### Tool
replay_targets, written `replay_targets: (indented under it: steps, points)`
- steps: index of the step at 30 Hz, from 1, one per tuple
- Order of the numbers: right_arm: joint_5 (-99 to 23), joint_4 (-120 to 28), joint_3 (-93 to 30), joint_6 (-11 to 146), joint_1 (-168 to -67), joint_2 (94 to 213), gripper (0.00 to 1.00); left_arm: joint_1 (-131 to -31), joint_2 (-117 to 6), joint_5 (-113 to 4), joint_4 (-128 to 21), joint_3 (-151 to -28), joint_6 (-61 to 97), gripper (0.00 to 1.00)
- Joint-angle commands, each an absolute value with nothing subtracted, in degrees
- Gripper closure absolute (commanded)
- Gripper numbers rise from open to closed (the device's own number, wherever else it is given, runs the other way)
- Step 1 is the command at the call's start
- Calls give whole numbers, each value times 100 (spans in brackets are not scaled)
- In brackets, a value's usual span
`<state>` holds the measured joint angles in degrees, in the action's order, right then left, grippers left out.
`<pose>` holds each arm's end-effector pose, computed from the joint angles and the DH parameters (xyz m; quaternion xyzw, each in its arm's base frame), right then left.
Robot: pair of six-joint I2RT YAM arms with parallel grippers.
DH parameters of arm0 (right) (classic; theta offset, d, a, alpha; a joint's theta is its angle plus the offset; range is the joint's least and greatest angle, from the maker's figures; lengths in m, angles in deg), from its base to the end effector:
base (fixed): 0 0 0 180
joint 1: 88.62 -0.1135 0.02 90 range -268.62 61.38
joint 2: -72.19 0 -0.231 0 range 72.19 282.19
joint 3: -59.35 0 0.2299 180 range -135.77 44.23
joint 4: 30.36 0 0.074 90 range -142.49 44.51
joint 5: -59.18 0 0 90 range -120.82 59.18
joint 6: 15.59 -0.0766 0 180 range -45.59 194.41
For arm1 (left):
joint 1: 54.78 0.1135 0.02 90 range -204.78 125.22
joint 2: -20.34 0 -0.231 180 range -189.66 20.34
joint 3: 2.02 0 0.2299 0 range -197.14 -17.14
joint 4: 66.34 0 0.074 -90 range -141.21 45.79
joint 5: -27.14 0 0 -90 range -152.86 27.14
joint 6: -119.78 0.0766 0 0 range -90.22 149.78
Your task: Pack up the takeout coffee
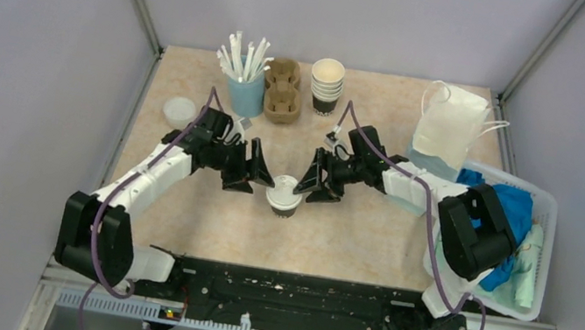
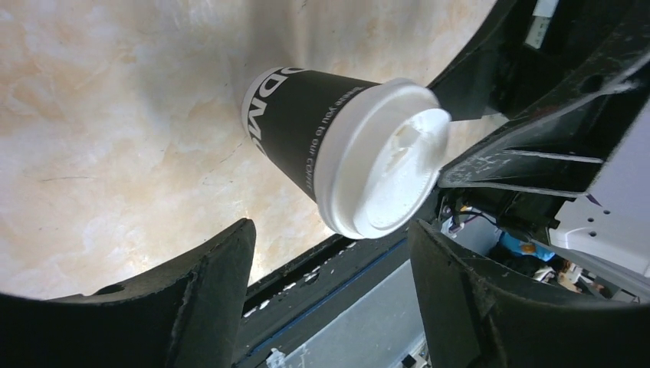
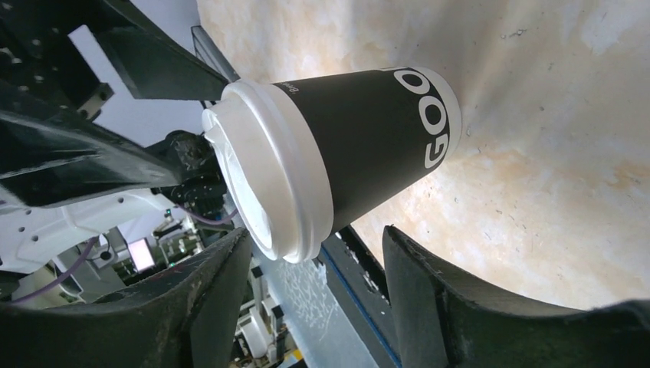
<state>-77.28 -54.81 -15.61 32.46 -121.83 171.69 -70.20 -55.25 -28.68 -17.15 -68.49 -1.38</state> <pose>0.2628 0.2384 0.1502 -0.0722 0.8687 0.4891 0.0298 0.2408 -0.1111 0.1839 -0.0464 0.9219 -0.3629 0.1279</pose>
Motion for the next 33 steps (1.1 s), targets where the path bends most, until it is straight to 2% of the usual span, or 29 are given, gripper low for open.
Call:
replay_targets:
  steps: [1,18,25,33]
  points:
    - [-7667,-5546,-1809,3347,-12202,16865,34,-7033,-5171,-3016,-1435,-7370,-61,18]
    - [-7407,-5555,-2199,3756,-12498,17518,38,-7033,-4378,-3470,-762,-8052,-275,17]
    - [-7074,-5086,-2101,3238,-13041,17647,46,-7033,-4277,-3555,-398,-8707,-326,17]
    - [-6562,-4621,-2542,2685,-13779,18166,46,-7033,-4055,-3700,10,-9319,-330,17]
